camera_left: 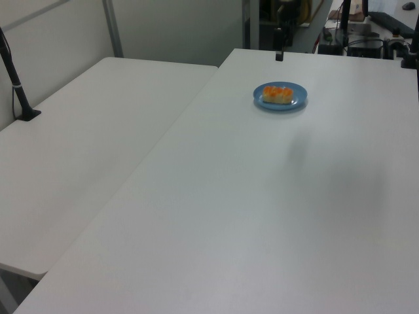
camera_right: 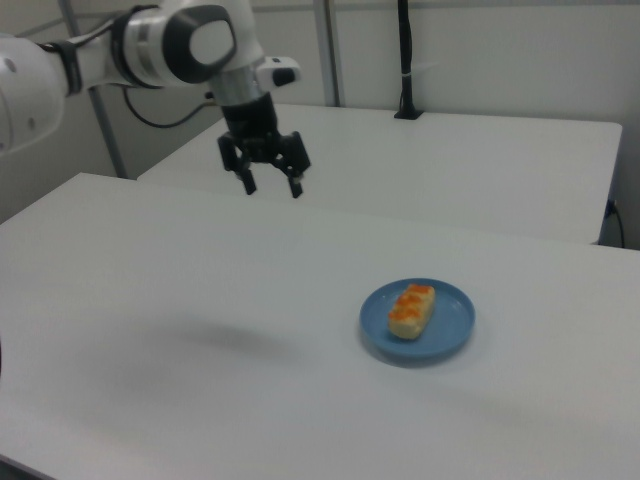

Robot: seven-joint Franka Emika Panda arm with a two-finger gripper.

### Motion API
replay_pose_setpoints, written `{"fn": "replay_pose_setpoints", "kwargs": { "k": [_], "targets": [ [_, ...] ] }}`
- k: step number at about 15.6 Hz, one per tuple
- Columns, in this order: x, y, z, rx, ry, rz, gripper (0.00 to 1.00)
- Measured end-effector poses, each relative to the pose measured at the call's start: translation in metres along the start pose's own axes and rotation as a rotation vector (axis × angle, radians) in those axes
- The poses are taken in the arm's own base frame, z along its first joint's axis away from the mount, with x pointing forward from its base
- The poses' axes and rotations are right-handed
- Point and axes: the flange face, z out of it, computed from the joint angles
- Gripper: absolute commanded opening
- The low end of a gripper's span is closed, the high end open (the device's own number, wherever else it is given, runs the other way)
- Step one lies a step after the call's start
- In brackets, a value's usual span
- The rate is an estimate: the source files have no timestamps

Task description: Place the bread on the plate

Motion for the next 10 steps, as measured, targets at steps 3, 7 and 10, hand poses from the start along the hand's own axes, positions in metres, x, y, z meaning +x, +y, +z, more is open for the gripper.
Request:
{"fn": "replay_pose_setpoints", "kwargs": {
  "k": [3,7,10],
  "targets": [
    [-0.021,-0.024,-0.017,0.005,-0.026,-0.019,1.00],
    [-0.043,-0.025,-0.028,0.016,-0.054,-0.017,1.00],
    [-0.044,-0.023,-0.028,0.019,-0.057,-0.012,1.00]
  ]
}}
